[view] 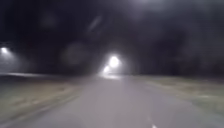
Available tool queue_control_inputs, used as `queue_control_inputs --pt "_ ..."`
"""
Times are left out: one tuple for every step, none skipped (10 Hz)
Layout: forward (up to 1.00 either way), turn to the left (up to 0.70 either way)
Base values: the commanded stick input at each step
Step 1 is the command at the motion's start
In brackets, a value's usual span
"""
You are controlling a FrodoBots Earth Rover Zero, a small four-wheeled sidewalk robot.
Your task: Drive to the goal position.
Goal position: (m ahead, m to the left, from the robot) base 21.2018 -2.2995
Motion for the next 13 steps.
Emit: queue_control_inputs --pt "1.00 -0.02" --pt "1.00 -0.02" --pt "1.00 -0.02" --pt "1.00 -0.03" --pt "1.00 -0.03" --pt "1.00 -0.02" --pt "1.00 -0.02" --pt "1.00 -0.01" --pt "1.00 0.00" --pt "1.00 0.00" --pt "1.00 -0.01" --pt "1.00 -0.01" --pt "1.00 0.00"
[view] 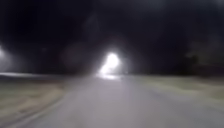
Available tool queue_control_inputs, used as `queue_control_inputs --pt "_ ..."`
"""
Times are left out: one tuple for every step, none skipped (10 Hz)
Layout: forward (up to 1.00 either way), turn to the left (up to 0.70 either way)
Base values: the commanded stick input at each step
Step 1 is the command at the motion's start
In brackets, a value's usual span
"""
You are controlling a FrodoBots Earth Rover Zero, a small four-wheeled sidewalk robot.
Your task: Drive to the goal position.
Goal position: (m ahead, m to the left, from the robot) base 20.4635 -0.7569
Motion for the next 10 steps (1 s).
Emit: queue_control_inputs --pt "1.00 0.00" --pt "1.00 0.00" --pt "1.00 -0.01" --pt "1.00 -0.01" --pt "1.00 -0.01" --pt "1.00 -0.02" --pt "1.00 -0.01" --pt "1.00 0.00" --pt "1.00 0.00" --pt "1.00 0.00"
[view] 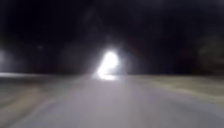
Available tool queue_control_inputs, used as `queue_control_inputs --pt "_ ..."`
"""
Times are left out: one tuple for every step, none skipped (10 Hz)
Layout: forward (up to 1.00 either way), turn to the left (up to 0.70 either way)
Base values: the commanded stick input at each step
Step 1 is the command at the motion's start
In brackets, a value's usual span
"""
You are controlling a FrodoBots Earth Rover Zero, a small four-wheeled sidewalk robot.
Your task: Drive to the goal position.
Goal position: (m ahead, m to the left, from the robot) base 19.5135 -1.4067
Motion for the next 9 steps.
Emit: queue_control_inputs --pt "1.00 0.00" --pt "1.00 0.00" --pt "1.00 0.00" --pt "1.00 0.00" --pt "1.00 0.00" --pt "1.00 0.00" --pt "1.00 0.05" --pt "1.00 0.05" --pt "1.00 0.05"
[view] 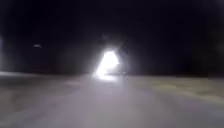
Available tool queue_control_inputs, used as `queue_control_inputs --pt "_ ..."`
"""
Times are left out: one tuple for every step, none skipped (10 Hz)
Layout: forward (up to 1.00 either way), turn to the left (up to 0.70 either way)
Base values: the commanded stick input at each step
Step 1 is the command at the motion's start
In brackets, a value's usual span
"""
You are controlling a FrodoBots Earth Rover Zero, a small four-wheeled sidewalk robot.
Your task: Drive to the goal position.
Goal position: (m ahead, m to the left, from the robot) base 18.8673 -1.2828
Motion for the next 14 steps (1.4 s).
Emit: queue_control_inputs --pt "1.00 0.05" --pt "1.00 0.06" --pt "1.00 0.06" --pt "1.00 0.06" --pt "1.00 0.06" --pt "1.00 0.06" --pt "1.00 0.06" --pt "1.00 0.05" --pt "1.00 0.05" --pt "1.00 0.06" --pt "1.00 0.06" --pt "1.00 0.05" --pt "1.00 0.06" --pt "1.00 0.06"
